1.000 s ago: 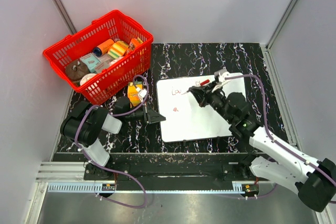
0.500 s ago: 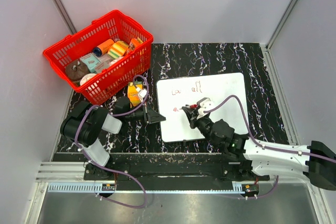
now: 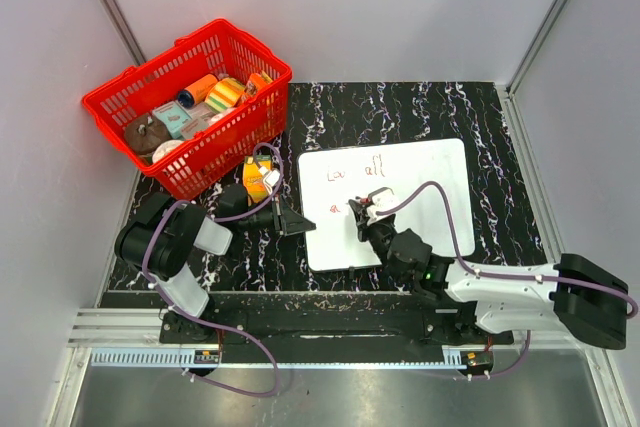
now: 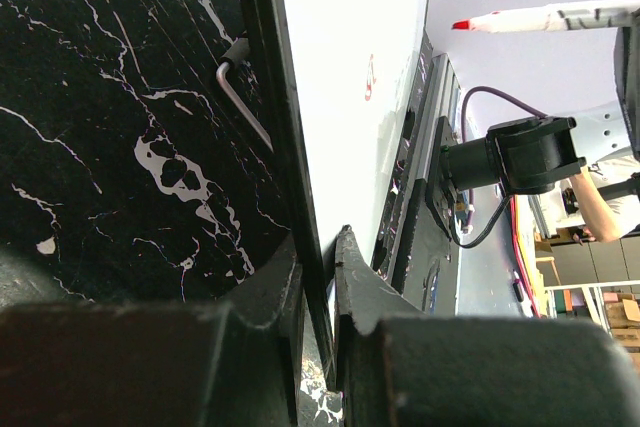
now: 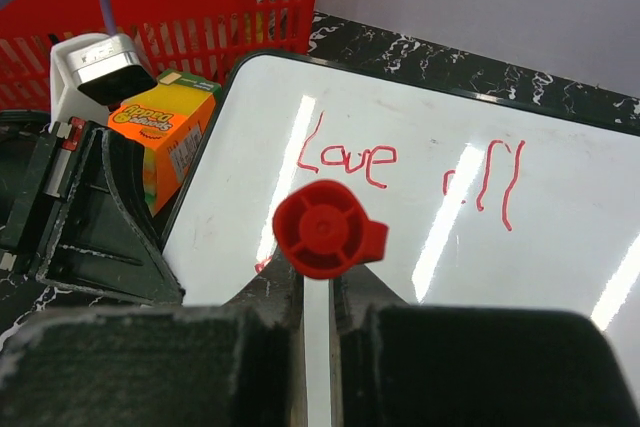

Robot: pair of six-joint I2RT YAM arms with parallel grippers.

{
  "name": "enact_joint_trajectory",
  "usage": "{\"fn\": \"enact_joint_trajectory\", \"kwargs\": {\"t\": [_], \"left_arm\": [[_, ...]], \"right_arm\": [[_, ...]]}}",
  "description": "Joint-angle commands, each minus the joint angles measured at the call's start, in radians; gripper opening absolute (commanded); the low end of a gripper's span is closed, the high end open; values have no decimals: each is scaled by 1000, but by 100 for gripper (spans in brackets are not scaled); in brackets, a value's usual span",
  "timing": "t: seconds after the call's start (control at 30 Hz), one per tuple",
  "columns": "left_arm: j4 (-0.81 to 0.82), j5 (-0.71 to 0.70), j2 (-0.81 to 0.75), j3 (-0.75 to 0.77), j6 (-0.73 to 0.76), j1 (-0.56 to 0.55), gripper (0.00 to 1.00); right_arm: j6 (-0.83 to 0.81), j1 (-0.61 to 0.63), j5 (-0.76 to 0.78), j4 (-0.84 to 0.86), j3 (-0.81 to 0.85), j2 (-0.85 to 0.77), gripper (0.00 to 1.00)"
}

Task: Write a sentence on the whiteboard

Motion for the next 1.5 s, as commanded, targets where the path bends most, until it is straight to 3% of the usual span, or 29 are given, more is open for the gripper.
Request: {"fn": "enact_joint_trajectory", "kwargs": {"t": [0.0, 0.47, 0.93, 1.47], "left_arm": [[-81, -107, 33, -13, 195, -18, 0], [-84, -112, 33, -13, 195, -20, 0], [-84, -110, 33, -11, 195, -20, 0], [-87, -110, 36, -8, 197, -20, 0]], "right_arm": [[-3, 6, 29, 99, 31, 47, 0], [26, 5, 28, 142, 65, 139, 0], [15, 5, 127, 92, 143, 242, 0], [55, 5, 138, 66, 99, 207, 0]]}}
